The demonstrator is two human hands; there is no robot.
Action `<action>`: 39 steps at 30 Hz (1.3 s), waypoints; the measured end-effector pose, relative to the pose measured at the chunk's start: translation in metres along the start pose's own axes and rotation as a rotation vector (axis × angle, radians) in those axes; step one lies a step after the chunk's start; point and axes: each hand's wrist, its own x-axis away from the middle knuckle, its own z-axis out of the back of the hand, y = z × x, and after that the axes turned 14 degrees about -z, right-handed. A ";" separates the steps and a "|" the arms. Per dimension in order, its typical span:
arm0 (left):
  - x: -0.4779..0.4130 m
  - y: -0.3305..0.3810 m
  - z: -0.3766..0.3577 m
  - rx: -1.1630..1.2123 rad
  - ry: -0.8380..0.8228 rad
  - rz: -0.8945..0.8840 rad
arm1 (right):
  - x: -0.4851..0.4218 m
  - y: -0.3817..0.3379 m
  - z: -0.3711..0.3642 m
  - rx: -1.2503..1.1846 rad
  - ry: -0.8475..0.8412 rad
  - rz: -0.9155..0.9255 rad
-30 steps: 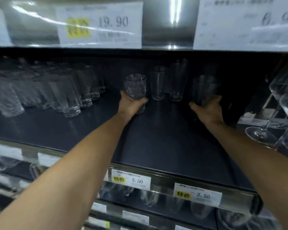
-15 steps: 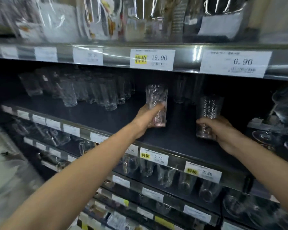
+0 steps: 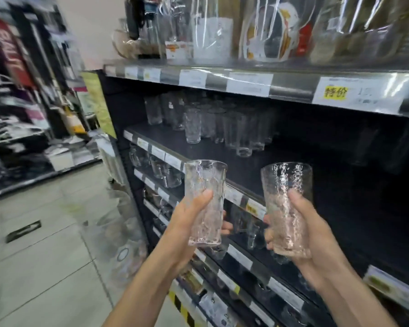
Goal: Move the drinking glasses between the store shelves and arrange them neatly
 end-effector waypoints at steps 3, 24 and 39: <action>0.010 0.008 0.035 -0.008 0.131 -0.031 | -0.022 0.017 -0.040 -0.015 -0.061 -0.058; -0.079 0.058 0.306 -0.001 0.289 -0.047 | -0.205 0.069 -0.287 -0.028 -0.143 -0.112; -0.234 0.043 0.377 0.052 0.089 0.013 | -0.316 0.050 -0.312 -0.002 0.071 -0.029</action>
